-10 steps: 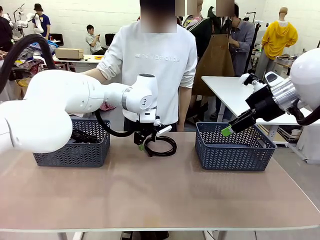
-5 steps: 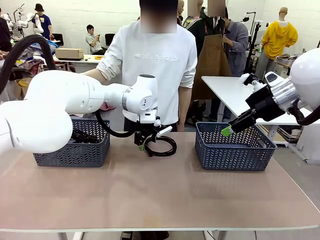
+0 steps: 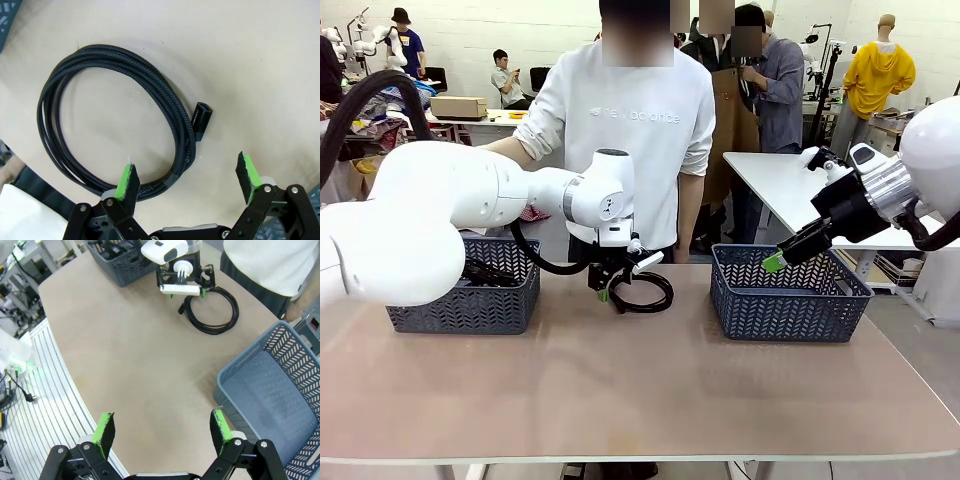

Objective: Organize the cables according to human instructions.
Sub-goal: Pick up a bundle of cables and place it in the basket indicated by the human.

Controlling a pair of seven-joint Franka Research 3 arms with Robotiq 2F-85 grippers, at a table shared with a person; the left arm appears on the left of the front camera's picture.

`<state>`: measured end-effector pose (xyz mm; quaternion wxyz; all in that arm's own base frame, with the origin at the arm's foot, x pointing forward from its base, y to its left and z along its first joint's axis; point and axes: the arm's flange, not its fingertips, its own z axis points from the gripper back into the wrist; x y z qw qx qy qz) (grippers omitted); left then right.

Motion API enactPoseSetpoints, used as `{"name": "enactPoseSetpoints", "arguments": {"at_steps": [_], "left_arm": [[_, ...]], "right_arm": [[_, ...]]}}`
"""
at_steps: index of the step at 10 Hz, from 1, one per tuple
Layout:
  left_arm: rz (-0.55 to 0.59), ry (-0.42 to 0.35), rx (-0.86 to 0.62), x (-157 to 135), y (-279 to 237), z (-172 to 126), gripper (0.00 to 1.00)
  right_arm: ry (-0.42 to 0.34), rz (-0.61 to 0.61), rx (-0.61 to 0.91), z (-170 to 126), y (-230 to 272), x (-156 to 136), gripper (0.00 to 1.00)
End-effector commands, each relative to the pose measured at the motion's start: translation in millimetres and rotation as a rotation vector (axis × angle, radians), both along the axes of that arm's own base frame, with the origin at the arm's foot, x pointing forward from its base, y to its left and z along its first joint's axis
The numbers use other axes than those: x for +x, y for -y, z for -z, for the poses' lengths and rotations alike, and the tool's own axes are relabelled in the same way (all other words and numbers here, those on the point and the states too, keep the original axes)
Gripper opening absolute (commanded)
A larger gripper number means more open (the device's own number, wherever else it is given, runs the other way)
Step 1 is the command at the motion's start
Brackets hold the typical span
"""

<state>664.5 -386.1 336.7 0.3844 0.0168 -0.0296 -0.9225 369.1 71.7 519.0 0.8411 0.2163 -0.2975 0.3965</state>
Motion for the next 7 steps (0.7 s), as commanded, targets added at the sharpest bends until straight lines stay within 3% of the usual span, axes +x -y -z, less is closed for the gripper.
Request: {"name": "enactPoseSetpoints", "arguments": {"at_steps": [1,7], "left_arm": [[0.01,0.0,0.001,4,-4,5,1.0],[0.019,0.005,0.019,13,-3,22,1.0]], "right_arm": [[0.014,-0.022,0.029,3,0,3,1.0],[0.014,-0.022,0.029,3,0,3,1.0]]}}
